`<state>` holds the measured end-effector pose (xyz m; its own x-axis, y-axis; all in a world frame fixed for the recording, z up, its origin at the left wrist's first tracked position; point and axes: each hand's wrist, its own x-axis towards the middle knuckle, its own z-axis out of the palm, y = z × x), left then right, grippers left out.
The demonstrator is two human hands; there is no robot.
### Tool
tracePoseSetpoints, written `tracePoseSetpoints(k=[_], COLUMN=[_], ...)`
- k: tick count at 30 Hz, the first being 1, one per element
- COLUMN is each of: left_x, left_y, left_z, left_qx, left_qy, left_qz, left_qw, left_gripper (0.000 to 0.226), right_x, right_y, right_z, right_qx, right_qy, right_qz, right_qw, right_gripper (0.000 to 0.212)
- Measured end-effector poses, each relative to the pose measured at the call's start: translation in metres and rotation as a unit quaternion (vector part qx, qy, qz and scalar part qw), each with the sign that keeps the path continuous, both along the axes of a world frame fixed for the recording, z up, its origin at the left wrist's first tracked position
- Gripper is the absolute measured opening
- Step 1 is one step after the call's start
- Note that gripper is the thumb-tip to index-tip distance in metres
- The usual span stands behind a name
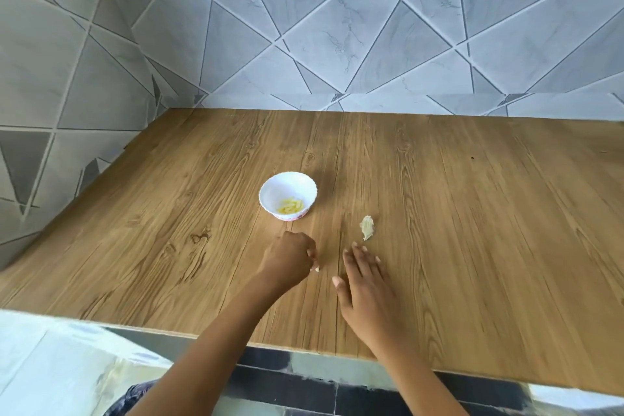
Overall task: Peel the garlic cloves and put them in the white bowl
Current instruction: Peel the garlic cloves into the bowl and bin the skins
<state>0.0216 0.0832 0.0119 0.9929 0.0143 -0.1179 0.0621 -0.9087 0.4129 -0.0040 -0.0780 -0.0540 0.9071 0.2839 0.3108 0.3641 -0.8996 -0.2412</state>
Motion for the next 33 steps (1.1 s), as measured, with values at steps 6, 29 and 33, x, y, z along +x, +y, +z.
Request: tracePoseSetpoints(k=[6,29,33], left_x=[-0.014,-0.040,-0.045], left_y=[-0.008,-0.006,-0.006], left_z=[-0.008,-0.009,-0.001], left_qx=[0.029,-0.268,-0.388], left_qy=[-0.056,-0.090,-0.025], left_qz=[0.037,0.142,0.132], left_qw=[0.997,0.949,0.912], left_gripper=[0.014,0.006,0.010], right_x=[-0.002,0.013,0.020], right_y=[0.001,-0.002,0.003], right_z=[0.003,0.021,0.029], right_qx=[0.007,0.297,0.383], right_qy=[0.033,0.193,0.285], right_qz=[0.003,0.131,0.115], right_qw=[0.999,0.926,0.871], right_gripper=[0.071,0.025,0.015])
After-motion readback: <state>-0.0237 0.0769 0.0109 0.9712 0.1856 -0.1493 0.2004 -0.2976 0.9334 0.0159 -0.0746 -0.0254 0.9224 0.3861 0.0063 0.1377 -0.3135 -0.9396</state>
